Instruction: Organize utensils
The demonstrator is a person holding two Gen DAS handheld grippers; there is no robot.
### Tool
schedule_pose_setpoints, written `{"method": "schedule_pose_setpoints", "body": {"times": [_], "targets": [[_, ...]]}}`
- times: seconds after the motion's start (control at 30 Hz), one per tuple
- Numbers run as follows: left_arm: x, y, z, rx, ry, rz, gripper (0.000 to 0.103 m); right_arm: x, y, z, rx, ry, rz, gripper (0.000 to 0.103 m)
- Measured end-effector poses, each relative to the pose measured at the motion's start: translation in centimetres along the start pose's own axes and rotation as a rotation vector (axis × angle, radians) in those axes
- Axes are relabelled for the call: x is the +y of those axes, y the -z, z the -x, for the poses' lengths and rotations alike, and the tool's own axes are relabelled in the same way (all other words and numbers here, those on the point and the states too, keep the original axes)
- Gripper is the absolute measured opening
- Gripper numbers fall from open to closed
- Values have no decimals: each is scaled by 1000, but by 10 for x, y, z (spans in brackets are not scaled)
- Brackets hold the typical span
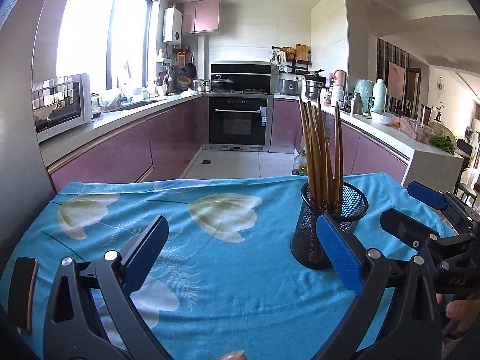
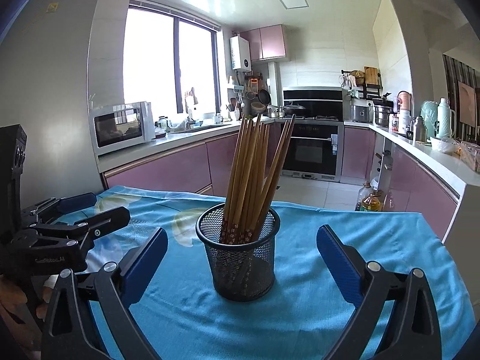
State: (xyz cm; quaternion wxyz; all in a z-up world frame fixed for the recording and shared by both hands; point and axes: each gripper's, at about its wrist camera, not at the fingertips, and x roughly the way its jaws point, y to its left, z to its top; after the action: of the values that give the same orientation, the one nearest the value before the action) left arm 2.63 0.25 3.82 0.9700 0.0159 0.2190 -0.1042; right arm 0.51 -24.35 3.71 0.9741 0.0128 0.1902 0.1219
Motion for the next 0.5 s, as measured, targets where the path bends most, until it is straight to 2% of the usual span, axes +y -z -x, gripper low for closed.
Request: {"method": "schedule_pose_setpoints", "body": {"times": [0.5], "targets": [[5,16,19,-63,-47,0,97,13,11,16,-59,44,14,96]]}}
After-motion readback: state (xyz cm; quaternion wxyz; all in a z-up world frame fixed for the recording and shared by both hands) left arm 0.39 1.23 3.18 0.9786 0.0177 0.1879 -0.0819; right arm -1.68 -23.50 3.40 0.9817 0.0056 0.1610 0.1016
